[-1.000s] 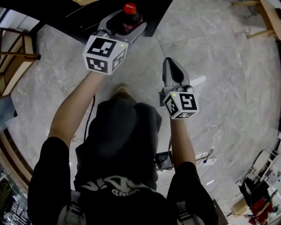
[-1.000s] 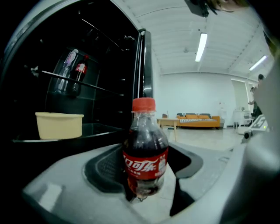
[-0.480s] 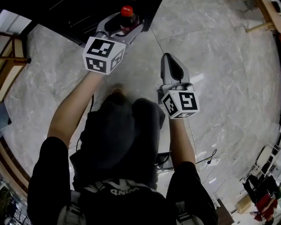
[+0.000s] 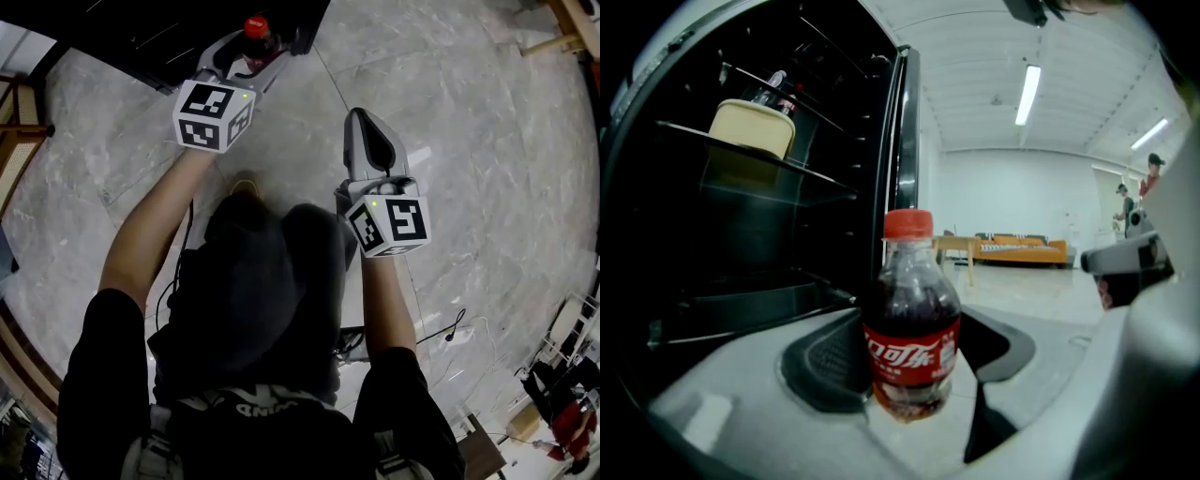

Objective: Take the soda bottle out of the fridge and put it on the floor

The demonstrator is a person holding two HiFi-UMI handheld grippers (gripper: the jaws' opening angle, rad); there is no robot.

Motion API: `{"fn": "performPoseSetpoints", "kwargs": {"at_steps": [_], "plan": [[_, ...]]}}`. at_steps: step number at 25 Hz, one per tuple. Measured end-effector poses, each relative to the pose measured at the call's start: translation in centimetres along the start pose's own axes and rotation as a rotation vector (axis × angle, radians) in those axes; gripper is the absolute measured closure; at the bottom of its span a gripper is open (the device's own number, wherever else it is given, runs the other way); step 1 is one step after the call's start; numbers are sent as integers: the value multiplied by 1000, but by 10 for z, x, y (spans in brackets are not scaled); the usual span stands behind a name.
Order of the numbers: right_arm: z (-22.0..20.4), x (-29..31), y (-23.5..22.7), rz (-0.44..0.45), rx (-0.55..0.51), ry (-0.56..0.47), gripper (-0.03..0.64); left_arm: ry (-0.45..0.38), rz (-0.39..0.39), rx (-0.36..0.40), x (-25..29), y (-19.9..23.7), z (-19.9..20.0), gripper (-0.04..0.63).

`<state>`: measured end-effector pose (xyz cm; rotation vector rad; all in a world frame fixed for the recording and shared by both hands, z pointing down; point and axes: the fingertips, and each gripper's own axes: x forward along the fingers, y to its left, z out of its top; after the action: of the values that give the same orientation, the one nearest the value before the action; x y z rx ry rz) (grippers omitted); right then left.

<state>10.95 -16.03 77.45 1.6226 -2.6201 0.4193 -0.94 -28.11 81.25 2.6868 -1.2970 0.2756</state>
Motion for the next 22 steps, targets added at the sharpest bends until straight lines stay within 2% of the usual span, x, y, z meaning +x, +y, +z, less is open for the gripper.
{"fn": "performPoseSetpoints", "kwargs": {"at_steps": [11,16,22], "plan": [[-20,-7,-14,-37,19,-11,617,81,-7,-41,17,-2,-123,296],[-32,-1,-14,-39,38,3,617,131,-25,-36,24,-5,-174,296],[-44,1,-15,-38,39,25,617,156,-19,-41,33,0,-219,296]]}}
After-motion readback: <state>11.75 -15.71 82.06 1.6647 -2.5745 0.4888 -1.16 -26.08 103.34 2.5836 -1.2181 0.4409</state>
